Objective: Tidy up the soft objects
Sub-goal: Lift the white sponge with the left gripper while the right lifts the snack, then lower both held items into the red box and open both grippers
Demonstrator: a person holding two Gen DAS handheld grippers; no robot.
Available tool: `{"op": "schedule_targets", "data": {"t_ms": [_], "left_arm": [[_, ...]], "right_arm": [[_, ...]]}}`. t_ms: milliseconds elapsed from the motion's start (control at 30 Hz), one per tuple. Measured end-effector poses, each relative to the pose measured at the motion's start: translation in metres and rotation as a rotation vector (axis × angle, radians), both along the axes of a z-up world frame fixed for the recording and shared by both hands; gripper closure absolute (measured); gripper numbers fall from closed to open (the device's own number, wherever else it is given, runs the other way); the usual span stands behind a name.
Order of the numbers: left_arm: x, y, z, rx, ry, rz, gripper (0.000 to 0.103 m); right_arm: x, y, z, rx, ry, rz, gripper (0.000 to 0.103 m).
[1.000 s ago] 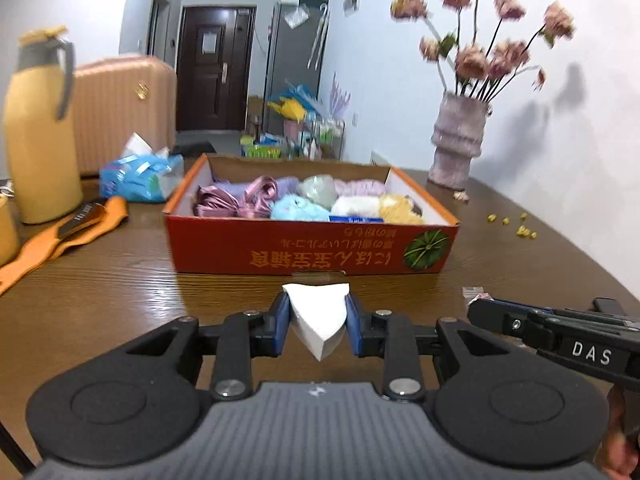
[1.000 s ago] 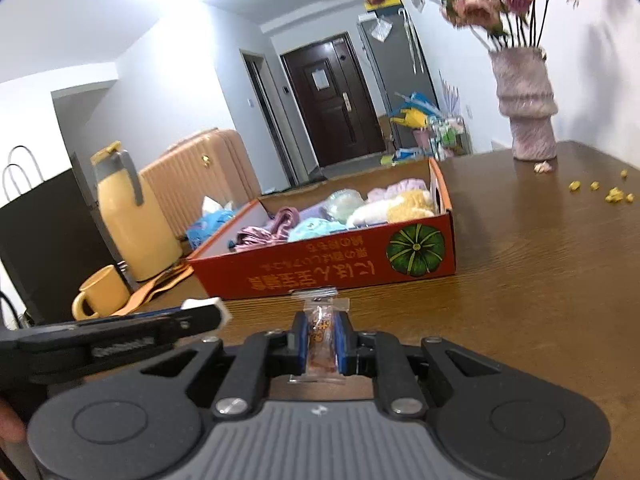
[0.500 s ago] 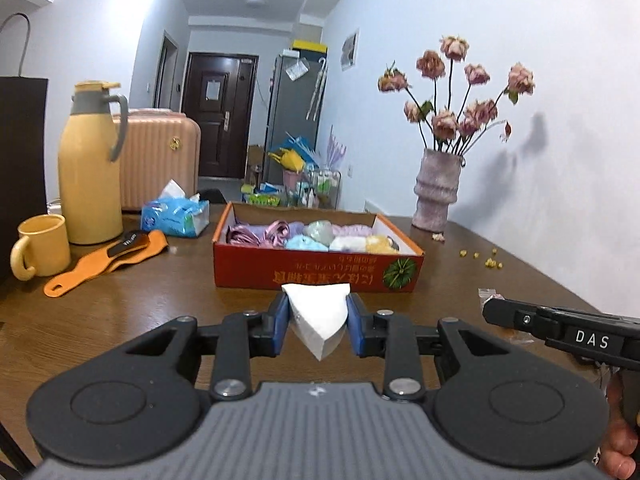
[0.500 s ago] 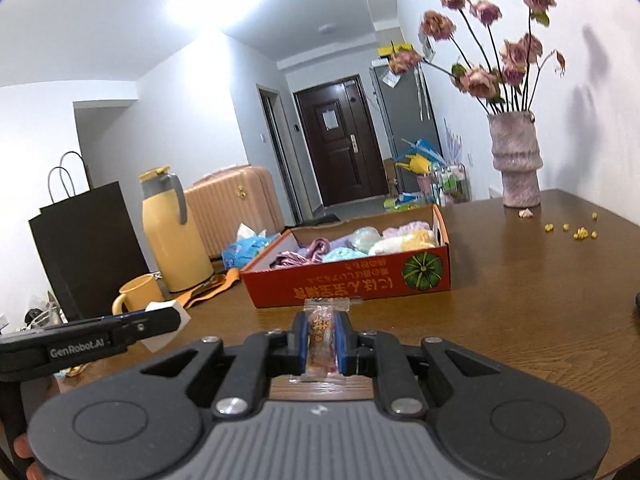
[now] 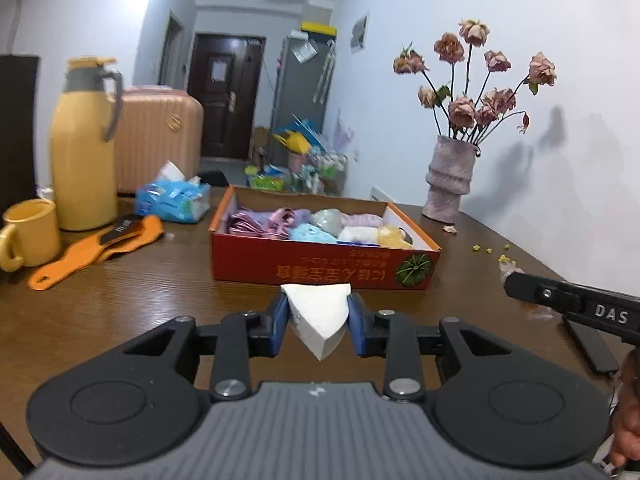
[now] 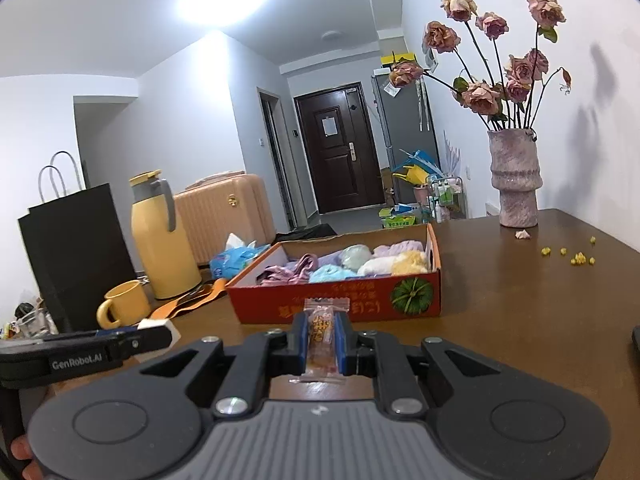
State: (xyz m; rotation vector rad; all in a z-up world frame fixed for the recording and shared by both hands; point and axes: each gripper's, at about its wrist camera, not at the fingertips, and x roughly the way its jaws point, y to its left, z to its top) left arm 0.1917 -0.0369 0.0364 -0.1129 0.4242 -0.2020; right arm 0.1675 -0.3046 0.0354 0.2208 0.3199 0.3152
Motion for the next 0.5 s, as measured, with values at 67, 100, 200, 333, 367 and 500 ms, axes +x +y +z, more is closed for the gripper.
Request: {"op": "schedule_targets", "data": {"t_ms": [67,100,200,333,367,500], "left_arm": [[0.02,-0.001,0.004,-0.019,0.014,-0.022,0.071],[0.03,-0.002,0.007,-0.021,0.013,-0.034,0.071],[0.064,-0.004,0.014,-0.009,0.011,-0.052,0.07],[0.122,-0.012,0.021,-0.014,0.044,-0.099,0.069],[0.136,-0.014,0.021,-0.015,0.053,-0.111,0.069],[0.201,-0.027,0.009,-0.023,0.118,-0.143,0.069]], "right_arm": [[0.018,-0.002,0.004,-0.009,-0.001,0.003,0.089],[0.026,-0.002,0.006,-0.012,-0.004,0.005,0.089],[0.057,-0.004,0.016,-0.022,-0.014,0.011,0.089],[0.106,-0.013,0.026,-0.027,-0.022,0.014,0.089],[0.12,-0.015,0.028,-0.028,-0.021,0.008,0.09],[0.184,-0.023,0.03,-0.028,0.005,0.005,0.089]]}}
